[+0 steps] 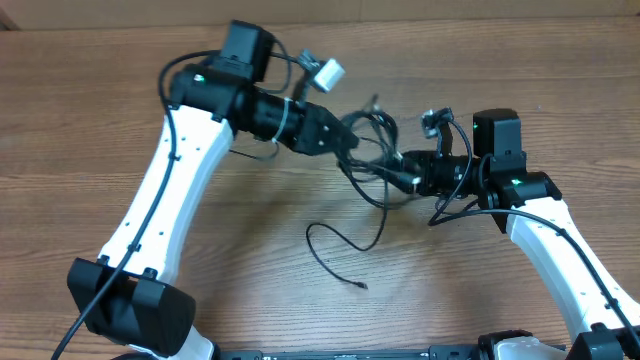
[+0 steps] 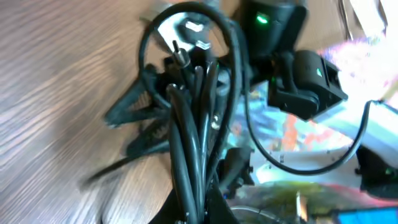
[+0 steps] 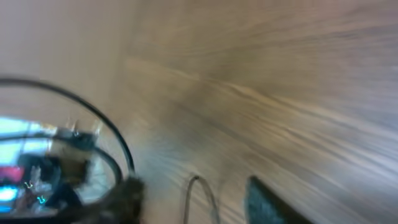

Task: Untangle cables

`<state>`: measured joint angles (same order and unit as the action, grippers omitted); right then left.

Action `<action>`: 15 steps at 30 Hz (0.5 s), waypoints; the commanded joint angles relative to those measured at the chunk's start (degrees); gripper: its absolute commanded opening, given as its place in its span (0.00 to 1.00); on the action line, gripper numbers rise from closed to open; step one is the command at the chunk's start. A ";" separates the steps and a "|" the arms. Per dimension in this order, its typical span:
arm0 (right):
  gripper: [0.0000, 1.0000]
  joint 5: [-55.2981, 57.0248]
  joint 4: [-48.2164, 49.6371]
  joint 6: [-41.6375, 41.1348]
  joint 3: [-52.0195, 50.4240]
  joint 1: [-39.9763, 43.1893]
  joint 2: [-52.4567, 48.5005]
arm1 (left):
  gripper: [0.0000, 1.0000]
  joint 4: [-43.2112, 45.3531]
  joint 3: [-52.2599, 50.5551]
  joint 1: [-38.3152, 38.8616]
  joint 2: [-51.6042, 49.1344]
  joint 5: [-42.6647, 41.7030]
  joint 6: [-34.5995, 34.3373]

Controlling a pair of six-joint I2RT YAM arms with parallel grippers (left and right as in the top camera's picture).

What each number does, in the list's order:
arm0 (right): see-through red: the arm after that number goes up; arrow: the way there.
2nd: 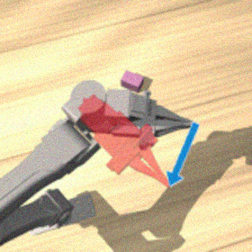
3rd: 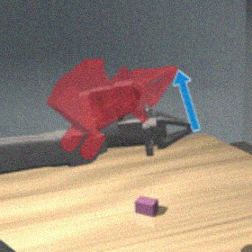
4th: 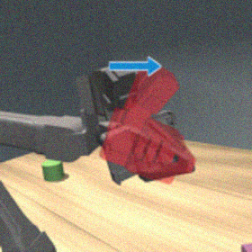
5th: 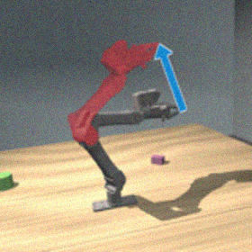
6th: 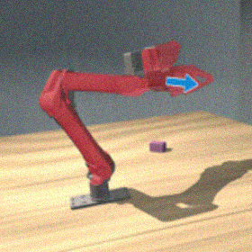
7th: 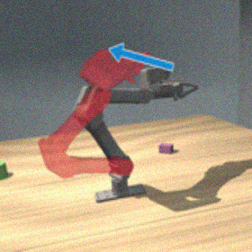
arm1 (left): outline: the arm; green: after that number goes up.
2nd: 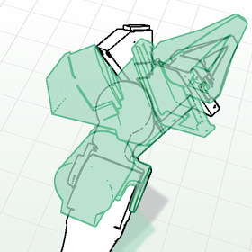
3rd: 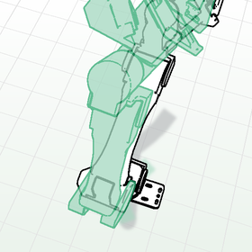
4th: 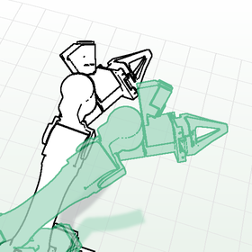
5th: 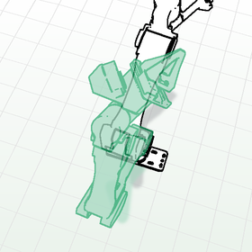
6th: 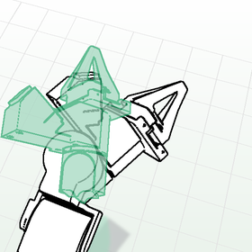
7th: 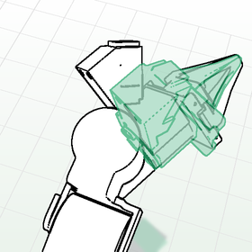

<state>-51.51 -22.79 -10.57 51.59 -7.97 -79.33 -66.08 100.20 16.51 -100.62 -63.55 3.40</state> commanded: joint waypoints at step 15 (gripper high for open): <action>0.75 -12.33 6.93 0.59 0.87 -0.17 0.90 | 0.04 1.66 1.22 -5.99 0.98 -12.98 -8.81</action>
<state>-61.34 -16.64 -10.46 51.59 -7.97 -79.33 -64.64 100.20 10.41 -100.62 -72.71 -4.05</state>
